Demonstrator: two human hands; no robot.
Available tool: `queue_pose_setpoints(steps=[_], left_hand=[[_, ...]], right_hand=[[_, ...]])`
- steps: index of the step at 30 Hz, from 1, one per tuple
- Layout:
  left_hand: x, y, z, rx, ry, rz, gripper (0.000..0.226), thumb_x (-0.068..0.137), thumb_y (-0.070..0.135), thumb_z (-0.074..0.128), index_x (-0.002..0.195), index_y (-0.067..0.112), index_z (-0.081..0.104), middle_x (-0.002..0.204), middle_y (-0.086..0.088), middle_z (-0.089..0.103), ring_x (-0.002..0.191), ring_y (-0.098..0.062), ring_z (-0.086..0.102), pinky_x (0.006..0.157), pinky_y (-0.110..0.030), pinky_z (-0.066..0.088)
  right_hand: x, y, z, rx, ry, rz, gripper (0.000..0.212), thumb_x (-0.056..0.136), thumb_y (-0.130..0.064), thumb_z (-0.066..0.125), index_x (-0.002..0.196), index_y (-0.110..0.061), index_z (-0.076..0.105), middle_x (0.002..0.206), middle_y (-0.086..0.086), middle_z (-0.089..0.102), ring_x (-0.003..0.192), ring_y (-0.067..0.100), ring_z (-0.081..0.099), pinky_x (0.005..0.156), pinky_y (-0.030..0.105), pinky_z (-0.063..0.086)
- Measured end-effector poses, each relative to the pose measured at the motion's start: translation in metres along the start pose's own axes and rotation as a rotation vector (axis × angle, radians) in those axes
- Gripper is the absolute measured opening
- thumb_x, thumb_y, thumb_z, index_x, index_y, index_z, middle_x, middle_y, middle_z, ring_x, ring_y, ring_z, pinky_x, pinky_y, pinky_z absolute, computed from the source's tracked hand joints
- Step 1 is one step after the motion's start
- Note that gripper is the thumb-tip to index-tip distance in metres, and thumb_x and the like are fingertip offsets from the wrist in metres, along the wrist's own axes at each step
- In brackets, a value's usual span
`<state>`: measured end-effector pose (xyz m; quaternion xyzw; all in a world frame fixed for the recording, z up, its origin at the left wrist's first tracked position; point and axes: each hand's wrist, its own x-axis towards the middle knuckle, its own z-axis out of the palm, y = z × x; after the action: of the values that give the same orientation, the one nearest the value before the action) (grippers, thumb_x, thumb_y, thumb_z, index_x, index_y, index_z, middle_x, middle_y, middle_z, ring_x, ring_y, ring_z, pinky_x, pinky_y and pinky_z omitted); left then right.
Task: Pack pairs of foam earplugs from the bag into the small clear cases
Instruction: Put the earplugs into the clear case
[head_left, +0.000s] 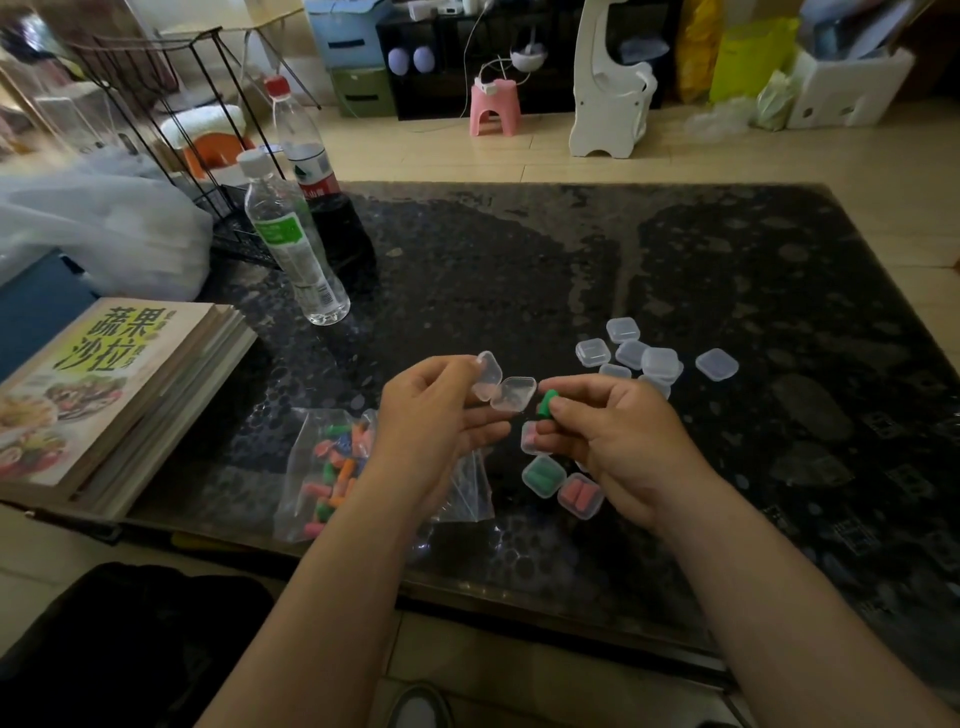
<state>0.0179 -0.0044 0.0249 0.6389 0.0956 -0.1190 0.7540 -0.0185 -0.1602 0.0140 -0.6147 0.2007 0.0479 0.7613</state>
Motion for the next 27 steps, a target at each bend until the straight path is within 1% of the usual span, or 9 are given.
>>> queue_pose_setpoints(steps=[3,6,9,12,15,19,21,23,27], left_hand=[[0.0,-0.003,0.0,0.142,0.029,0.026,0.013,0.1,0.021,0.064,0.105,0.011,0.071,0.094,-0.013,0.075,0.084,-0.028,0.077,0.071,-0.036,0.062],[-0.003,-0.005,0.003,0.264,0.0,0.035,0.01,0.098,0.02,0.066,0.107,0.017,0.07,0.103,-0.013,0.073,0.089,-0.024,0.077,0.076,-0.036,0.065],[-0.006,-0.008,0.01,0.229,-0.049,0.008,0.015,0.097,0.016,0.068,0.111,0.012,0.069,0.103,-0.016,0.073,0.087,-0.025,0.078,0.077,-0.038,0.065],[-0.009,-0.007,0.016,0.133,-0.075,-0.047,0.015,0.099,0.014,0.064,0.112,0.01,0.068,0.104,-0.018,0.074,0.085,-0.028,0.078,0.078,-0.041,0.065],[-0.011,-0.005,0.019,-0.013,-0.084,-0.09,0.016,0.102,0.006,0.054,0.112,0.006,0.066,0.095,-0.019,0.074,0.085,-0.033,0.078,0.075,-0.04,0.064],[-0.01,-0.004,0.018,-0.079,-0.065,-0.122,0.026,0.103,0.004,0.044,0.119,0.009,0.064,0.098,-0.021,0.073,0.088,-0.036,0.077,0.078,-0.043,0.063],[-0.01,-0.003,0.017,-0.091,-0.063,-0.119,0.031,0.102,0.001,0.041,0.12,0.011,0.064,0.099,-0.021,0.073,0.088,-0.035,0.077,0.079,-0.043,0.063],[-0.011,-0.003,0.018,-0.09,-0.061,-0.118,0.033,0.101,0.0,0.04,0.12,0.01,0.065,0.098,-0.02,0.073,0.088,-0.035,0.078,0.078,-0.042,0.063],[-0.011,-0.003,0.017,-0.084,-0.037,-0.108,0.031,0.101,0.0,0.041,0.119,0.008,0.065,0.103,-0.022,0.07,0.086,-0.035,0.078,0.079,-0.043,0.063]], right_hand=[[-0.002,-0.001,-0.002,-0.07,0.053,-0.073,0.019,0.097,-0.001,0.061,0.101,-0.016,0.072,0.09,0.011,0.075,0.073,0.015,0.075,0.071,0.03,0.064],[-0.003,-0.001,-0.005,-0.214,0.084,-0.178,0.016,0.096,-0.007,0.065,0.101,-0.02,0.071,0.089,0.005,0.075,0.066,0.004,0.072,0.058,0.017,0.056],[-0.003,0.003,-0.004,-0.435,0.086,-0.294,0.014,0.094,-0.014,0.071,0.103,-0.024,0.07,0.094,-0.006,0.07,0.077,-0.006,0.069,0.057,0.01,0.052],[-0.003,0.006,-0.002,-0.589,0.095,-0.34,0.01,0.091,-0.021,0.073,0.098,-0.027,0.068,0.092,-0.013,0.065,0.084,-0.001,0.065,0.062,0.012,0.052],[-0.002,0.006,-0.002,-0.596,0.1,-0.35,0.005,0.091,-0.023,0.073,0.093,-0.026,0.07,0.089,-0.014,0.065,0.082,-0.005,0.064,0.06,0.009,0.049],[0.002,0.006,-0.004,-0.584,0.151,-0.378,0.006,0.091,-0.022,0.074,0.09,-0.028,0.073,0.089,-0.013,0.069,0.08,-0.004,0.066,0.062,0.009,0.052],[0.002,0.006,-0.004,-0.6,0.146,-0.378,0.008,0.092,-0.021,0.073,0.098,-0.026,0.076,0.088,-0.018,0.066,0.079,-0.011,0.065,0.064,0.009,0.054],[0.002,0.007,-0.003,-0.597,0.131,-0.387,0.019,0.092,-0.019,0.073,0.111,-0.02,0.076,0.092,-0.023,0.061,0.076,-0.022,0.06,0.06,0.001,0.047],[0.001,0.006,-0.004,-0.499,0.152,-0.385,0.031,0.096,-0.02,0.068,0.126,-0.022,0.069,0.116,0.0,0.068,0.074,-0.008,0.067,0.056,0.005,0.049]])
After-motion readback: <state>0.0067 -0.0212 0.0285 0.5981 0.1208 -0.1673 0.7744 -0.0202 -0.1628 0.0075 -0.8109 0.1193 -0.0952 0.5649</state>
